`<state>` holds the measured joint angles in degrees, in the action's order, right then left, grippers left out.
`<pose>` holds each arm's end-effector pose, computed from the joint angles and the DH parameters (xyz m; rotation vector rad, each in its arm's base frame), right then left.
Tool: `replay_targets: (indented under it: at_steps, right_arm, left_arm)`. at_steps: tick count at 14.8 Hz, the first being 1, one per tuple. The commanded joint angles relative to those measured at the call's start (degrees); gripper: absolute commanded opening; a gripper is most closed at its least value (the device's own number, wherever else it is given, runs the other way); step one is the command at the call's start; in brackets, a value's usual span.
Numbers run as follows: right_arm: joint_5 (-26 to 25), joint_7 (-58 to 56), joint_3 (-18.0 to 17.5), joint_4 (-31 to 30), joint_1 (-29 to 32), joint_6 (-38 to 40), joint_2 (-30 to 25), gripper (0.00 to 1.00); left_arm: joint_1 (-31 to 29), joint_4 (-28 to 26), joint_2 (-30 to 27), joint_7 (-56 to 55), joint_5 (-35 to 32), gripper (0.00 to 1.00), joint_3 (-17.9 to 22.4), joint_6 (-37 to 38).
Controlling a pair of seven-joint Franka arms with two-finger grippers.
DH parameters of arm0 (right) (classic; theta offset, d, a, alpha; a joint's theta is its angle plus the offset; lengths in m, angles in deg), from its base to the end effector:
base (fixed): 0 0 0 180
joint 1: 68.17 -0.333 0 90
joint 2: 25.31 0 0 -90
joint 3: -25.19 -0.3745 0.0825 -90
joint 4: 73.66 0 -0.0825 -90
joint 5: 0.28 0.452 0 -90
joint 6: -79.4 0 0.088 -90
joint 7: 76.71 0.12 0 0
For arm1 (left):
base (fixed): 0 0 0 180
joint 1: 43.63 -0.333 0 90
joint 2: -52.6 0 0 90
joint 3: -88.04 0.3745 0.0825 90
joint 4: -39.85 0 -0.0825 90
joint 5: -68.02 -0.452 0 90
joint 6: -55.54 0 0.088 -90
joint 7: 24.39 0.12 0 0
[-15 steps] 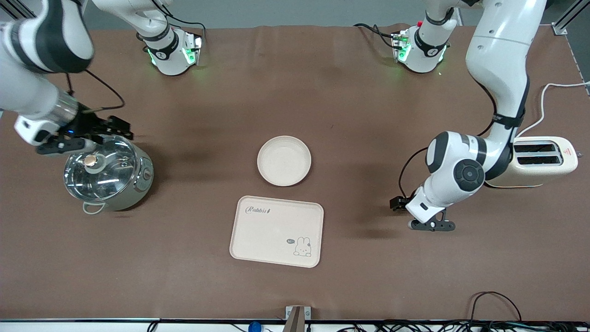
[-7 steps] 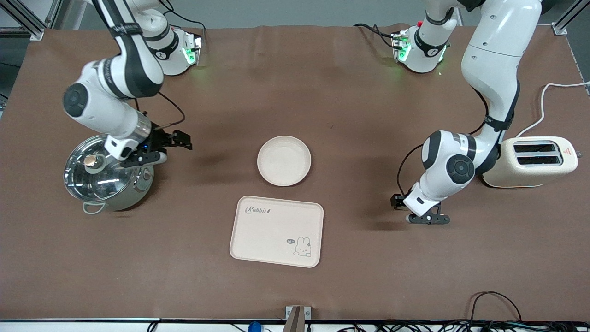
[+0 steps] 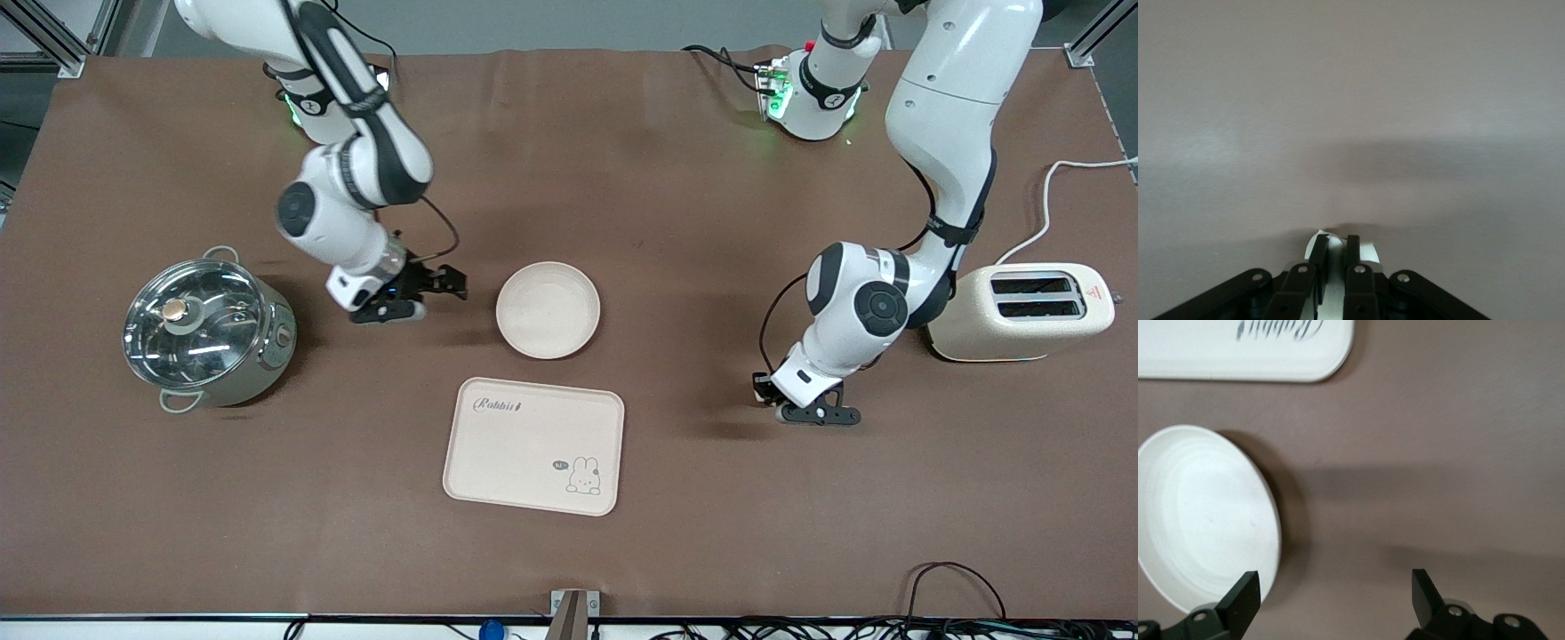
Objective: Place bun in plate and plate on tray
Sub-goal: 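Lift the bun with the left gripper while the right gripper nears the plate, then lower the bun into the white plate and open the left gripper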
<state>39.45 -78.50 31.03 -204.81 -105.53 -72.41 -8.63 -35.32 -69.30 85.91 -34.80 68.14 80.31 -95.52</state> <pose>0.5098 0.2959 0.2145 -2.8167 0.0246 0.0124 0.6944 -0.1941 0.1904 3.0263 -0.1042 0.2035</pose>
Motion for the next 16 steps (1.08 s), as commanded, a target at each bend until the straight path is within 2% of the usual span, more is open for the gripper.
replay_targets:
  at_steps: [1, 3, 4, 8, 12, 16]
  right_arm:
    - [8.1, 0.5, 0.7, 1.8, -6.4, -5.2, 5.1, 1.00]
    - [10.4, 0.5, 0.7, 4.1, -8.4, -5.7, 7.8, 1.00]
    - [10.5, 0.6, 0.7, 4.8, -8.4, -5.7, 8.5, 0.99]
    - [11.7, 0.6, 0.7, 7.2, -9.3, -5.7, 10.7, 0.87]
    - [11.7, 0.5, 0.7, 8.4, -9.3, -5.6, 12.1, 0.60]
    - [11.7, 0.5, 0.7, 8.5, -9.2, -5.6, 12.5, 0.41]
  left_arm:
    - [0.6, 3.0, -3.3, -5.9, 0.7, 0.00, -3.6, 8.7]
    - [2.6, 9.5, -2.6, -16.3, 0.5, 0.00, -6.3, 17.4]
    - [4.8, 11.4, -2.4, -22.2, 0.4, 0.00, -6.5, 19.2]
    - [13.6, 16.5, 2.2, -40.5, 0.3, 0.00, -6.4, 19.4]
    - [20.2, 23.3, 8.9, -52.4, 0.3, 0.00, -6.3, 19.0]
    - [23.6, 25.2, 12.4, -62.9, 0.6, 0.03, -6.1, 14.1]
